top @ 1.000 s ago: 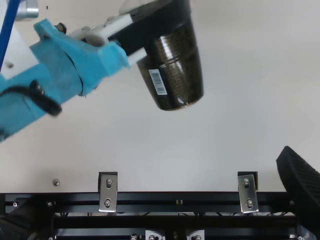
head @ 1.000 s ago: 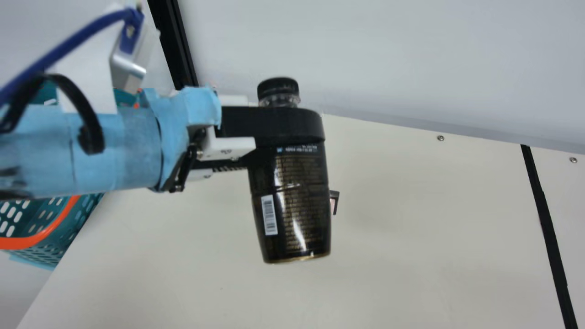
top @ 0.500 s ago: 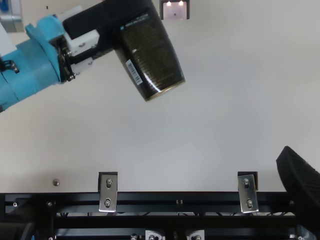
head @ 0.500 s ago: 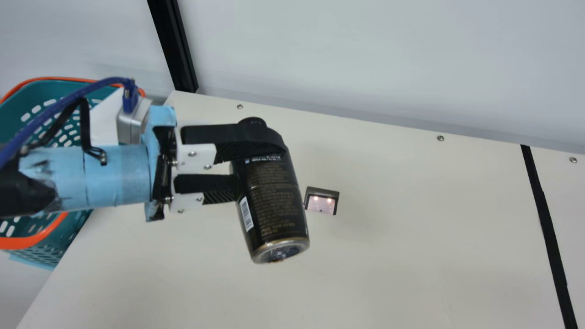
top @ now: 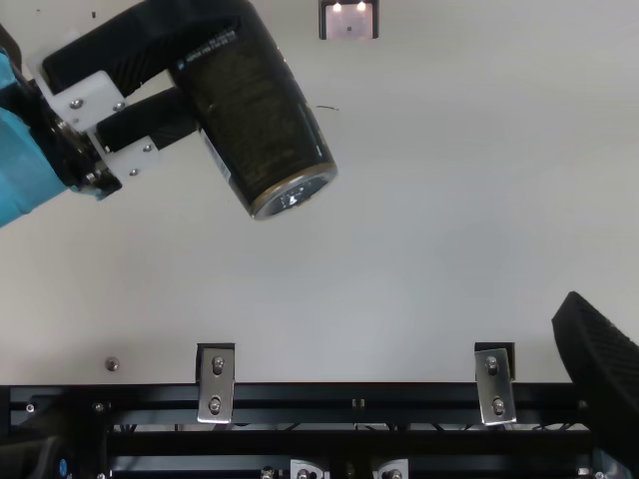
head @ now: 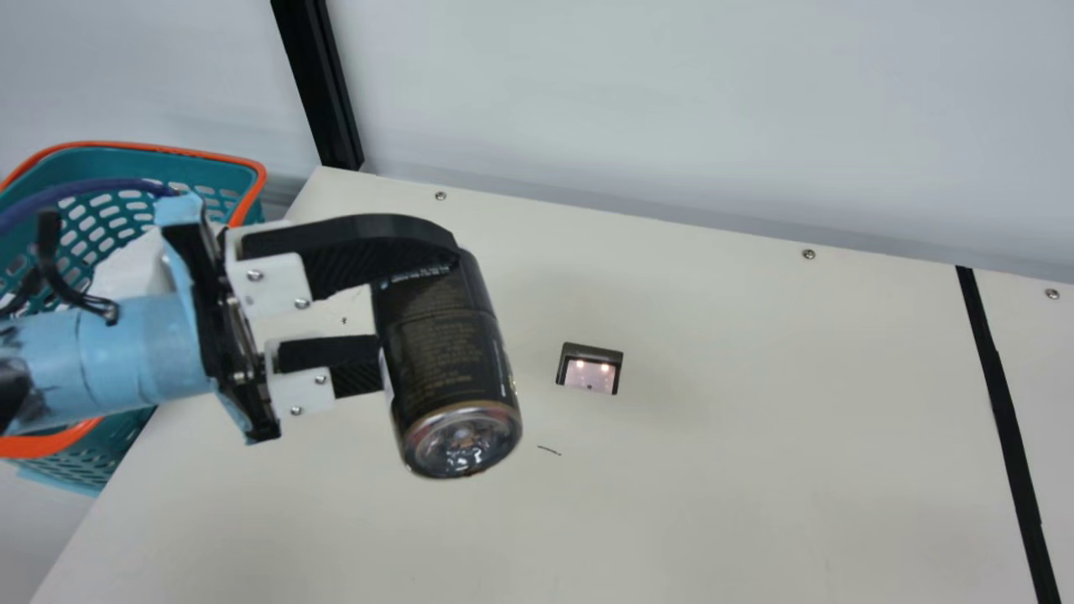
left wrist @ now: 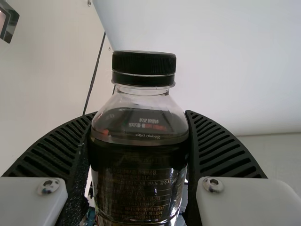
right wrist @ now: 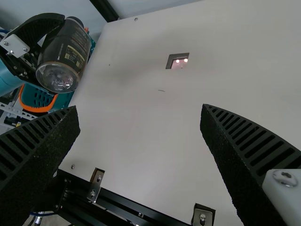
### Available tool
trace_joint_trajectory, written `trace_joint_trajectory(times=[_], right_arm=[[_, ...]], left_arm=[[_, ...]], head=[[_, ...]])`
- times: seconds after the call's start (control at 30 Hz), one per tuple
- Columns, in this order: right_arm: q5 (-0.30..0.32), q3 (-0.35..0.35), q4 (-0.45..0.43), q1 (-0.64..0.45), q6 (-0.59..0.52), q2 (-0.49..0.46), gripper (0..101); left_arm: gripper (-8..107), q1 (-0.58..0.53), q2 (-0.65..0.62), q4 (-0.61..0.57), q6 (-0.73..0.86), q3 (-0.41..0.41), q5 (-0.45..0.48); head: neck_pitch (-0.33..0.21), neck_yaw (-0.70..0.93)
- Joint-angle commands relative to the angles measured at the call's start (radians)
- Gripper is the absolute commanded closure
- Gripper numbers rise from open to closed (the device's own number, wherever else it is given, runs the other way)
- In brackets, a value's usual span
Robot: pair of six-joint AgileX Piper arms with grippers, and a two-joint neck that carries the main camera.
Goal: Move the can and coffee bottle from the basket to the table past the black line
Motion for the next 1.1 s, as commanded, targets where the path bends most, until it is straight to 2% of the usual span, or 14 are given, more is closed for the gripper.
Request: trace_joint_trajectory(times=[0.0,0.23,0.67,0.83,0.9,0.93,1.07], right_arm=[[-0.002,0.002,0.005,0.000,0.002,0.002,0],[-0.038,0.025,0.106,0.010,0.041,0.051,0],[-0.129,0.107,0.356,0.036,0.086,0.196,0],[-0.183,0.130,0.463,0.077,0.093,0.246,0],[-0.211,0.137,0.481,0.092,0.103,0.263,0],[-0.198,0.137,0.464,0.085,0.098,0.257,0],[-0.219,0.139,0.481,0.092,0.105,0.267,0]], left_arm=[[89,0.000,0.000,0.000,0.000,0.000,0.000],[89,0.000,0.000,0.000,0.000,0.000,0.000],[89,0.000,0.000,0.000,0.000,0.000,0.000],[89,0.000,0.000,0.000,0.000,0.000,0.000],[89,0.000,0.000,0.000,0.000,0.000,0.000],[89,0.000,0.000,0.000,0.000,0.000,0.000],[89,0.000,0.000,0.000,0.000,0.000,0.000]], head=[[-0.008,-0.003],[-0.008,-0.003],[-0.008,-0.003],[-0.008,-0.003],[-0.008,-0.003],[-0.008,-0.003],[-0.008,-0.003]])
